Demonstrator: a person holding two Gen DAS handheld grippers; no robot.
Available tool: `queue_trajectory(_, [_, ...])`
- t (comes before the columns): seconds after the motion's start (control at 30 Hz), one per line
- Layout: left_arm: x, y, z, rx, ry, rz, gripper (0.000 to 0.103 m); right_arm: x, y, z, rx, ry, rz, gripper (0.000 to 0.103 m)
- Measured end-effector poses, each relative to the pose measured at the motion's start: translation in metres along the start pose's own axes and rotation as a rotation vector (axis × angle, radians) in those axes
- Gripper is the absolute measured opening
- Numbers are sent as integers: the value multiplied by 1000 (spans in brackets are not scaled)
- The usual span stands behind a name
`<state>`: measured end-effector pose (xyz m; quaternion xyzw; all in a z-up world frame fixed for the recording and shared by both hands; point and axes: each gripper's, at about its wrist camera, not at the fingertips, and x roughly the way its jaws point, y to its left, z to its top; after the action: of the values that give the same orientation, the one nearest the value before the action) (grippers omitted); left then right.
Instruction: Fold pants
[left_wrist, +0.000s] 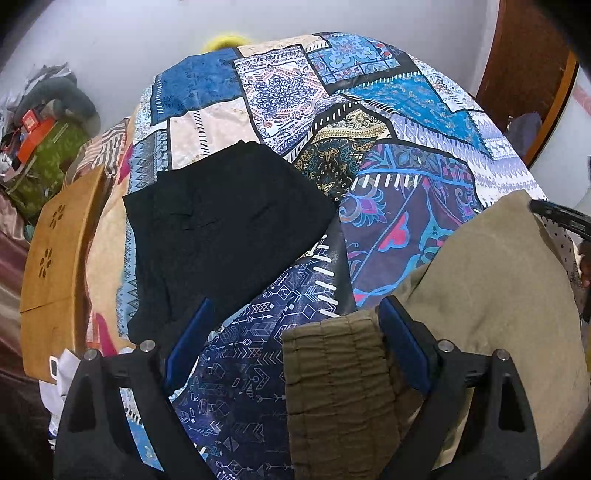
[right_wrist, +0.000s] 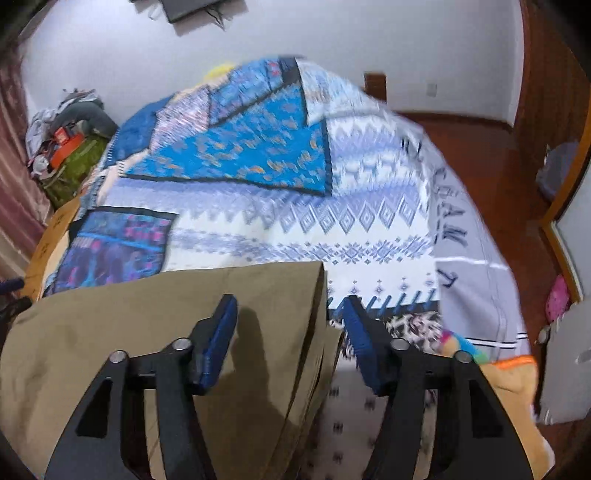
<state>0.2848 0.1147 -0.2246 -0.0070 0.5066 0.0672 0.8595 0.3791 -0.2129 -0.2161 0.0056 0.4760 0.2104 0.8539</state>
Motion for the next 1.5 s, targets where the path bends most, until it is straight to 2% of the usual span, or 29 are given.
queue_trajectory(0.03, [1, 1, -1, -5, -1, -3, 91, 8, -2, 2, 8, 18, 4, 42])
queue_trajectory(0.1, [3, 3, -3, -23, -3, -10, 91, 21, -4, 1, 12, 58, 13, 23])
queue_trajectory(0.2, [6, 7, -7, -56, -16, -11, 92, 24, 0, -3, -29, 61, -2, 12])
queue_trajectory(0.4, [9, 12, -10, -89, -50, 57, 92, 22, 8, -12, -127, 48, -71, 8])
queue_trajectory(0.43, [10, 12, -10, -94, -50, 79, 90, 22, 10, -14, -137, 46, -86, 8])
queue_trajectory(0.47, [11, 13, -10, -99, -41, 159, 72, 23, 14, -15, -167, 46, -120, 8])
queue_trajectory(0.5, [16, 17, -11, -97, -17, 258, 69, 25, 18, -14, -188, 51, -151, 8])
queue_trajectory(0.6, [24, 51, -17, -237, 66, 132, 69, 26, 26, -12, -233, 64, -202, 8])
queue_trajectory(0.67, [20, 67, -22, -304, 69, 60, 69, 22, 29, -9, -238, 66, -220, 9])
queue_trajectory(0.73, [8, 78, -24, -326, 36, 72, 69, 10, 30, -6, -224, 58, -226, 10])
queue_trajectory(0.83, [-8, 75, -19, -275, 3, 93, 69, -14, 35, 2, -195, 19, -189, 10])
queue_trajectory(0.93, [-27, 62, -13, -196, -41, 93, 71, -51, 54, 6, -192, -44, -96, 28])
queue_trajectory(1.0, [-40, 48, -8, -137, -75, 78, 74, -68, 71, 7, -211, -80, -44, 48])
queue_trajectory(1.13, [-62, 15, -1, -30, -130, 8, 82, -88, 119, 10, -263, -108, 82, 60])
queue_trajectory(1.2, [-68, -2, 3, 15, -145, -37, 87, -88, 136, 9, -271, -94, 140, 71])
queue_trajectory(1.27, [-70, -13, 5, 43, -150, -65, 93, -84, 152, 8, -281, -74, 190, 73])
queue_trajectory(1.37, [-64, -28, 7, 78, -126, -87, 96, -64, 175, 1, -300, -11, 231, 79])
queue_trajectory(1.43, [-50, -34, 7, 90, -74, -108, 96, -50, 183, -6, -308, 41, 234, 79])
queue_trajectory(1.5, [-31, -42, 1, 126, 14, -138, 96, -31, 189, -19, -326, 135, 232, 79])
